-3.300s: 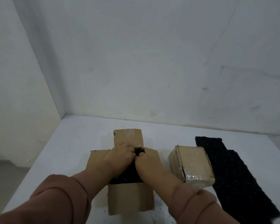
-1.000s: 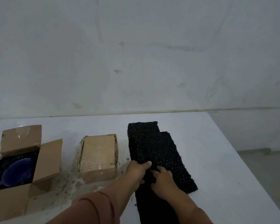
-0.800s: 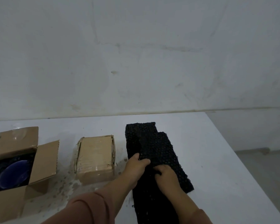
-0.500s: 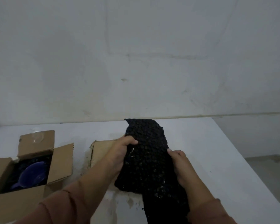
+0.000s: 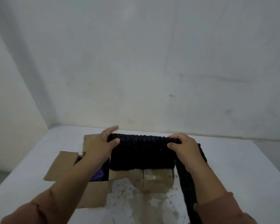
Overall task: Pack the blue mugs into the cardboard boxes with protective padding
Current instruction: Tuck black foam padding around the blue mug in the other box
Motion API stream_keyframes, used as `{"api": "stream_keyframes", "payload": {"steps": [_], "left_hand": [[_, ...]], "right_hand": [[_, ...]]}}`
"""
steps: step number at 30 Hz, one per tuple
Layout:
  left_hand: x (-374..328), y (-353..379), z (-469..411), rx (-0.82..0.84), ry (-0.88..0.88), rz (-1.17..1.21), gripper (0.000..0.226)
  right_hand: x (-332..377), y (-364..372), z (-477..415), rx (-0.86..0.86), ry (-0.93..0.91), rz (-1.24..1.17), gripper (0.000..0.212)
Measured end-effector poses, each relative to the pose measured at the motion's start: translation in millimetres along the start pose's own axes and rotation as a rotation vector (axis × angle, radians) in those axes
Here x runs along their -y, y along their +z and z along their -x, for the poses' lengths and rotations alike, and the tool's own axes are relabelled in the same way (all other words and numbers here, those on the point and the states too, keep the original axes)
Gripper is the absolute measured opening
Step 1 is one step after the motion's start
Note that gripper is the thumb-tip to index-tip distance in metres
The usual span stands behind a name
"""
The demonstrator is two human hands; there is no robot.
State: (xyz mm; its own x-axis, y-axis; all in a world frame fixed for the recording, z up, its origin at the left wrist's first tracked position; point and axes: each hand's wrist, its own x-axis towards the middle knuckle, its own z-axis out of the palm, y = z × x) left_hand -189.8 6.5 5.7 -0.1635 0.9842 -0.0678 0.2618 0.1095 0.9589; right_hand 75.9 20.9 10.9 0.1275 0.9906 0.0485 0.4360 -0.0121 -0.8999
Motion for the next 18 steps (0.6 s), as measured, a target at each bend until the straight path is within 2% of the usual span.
{"api": "stream_keyframes", "payload": {"steps": [2,4,6,8,10,11,13,14,15,16,18], "left_hand": [[1,-24,-1,0.009,0.033,-0.220,0.026],[2,-44,-4,0.021,0.070,-0.583,0.019],[0,-59,-1,0.106,0.103,-0.795,0.043],[-5,-67,-2,0.210,0.140,-0.713,0.058],[-8,-74,-4,0.219,0.188,-0.577,0.037],[-10,-79,-5,0.187,0.197,-0.525,0.023],[-11,-93,-8,0.150,0.122,-0.288,0.018],[-10,-100,-9,0.165,0.060,-0.111,0.017],[-9,-106,-10,0.195,0.003,0.056,0.016],[-8,-112,-11,0.237,-0.045,0.196,0.015],[-4,-118,-14,0.304,-0.127,0.388,0.020]], "right_hand": [[24,20,3,-0.053,-0.134,0.100,0.026],[49,39,7,-0.036,-0.248,0.109,0.031],[72,57,11,0.070,-0.297,0.075,0.028],[93,77,12,0.161,-0.321,0.065,0.026],[110,94,13,0.178,-0.358,0.072,0.027],[116,102,12,0.139,-0.386,0.071,0.028],[117,113,9,-0.031,-0.414,0.065,0.029],[114,117,8,-0.090,-0.368,0.026,0.035],[111,120,8,-0.074,-0.266,-0.059,0.049],[105,125,8,0.029,-0.137,-0.182,0.059],[92,137,11,0.356,0.079,-0.406,0.053]]}}
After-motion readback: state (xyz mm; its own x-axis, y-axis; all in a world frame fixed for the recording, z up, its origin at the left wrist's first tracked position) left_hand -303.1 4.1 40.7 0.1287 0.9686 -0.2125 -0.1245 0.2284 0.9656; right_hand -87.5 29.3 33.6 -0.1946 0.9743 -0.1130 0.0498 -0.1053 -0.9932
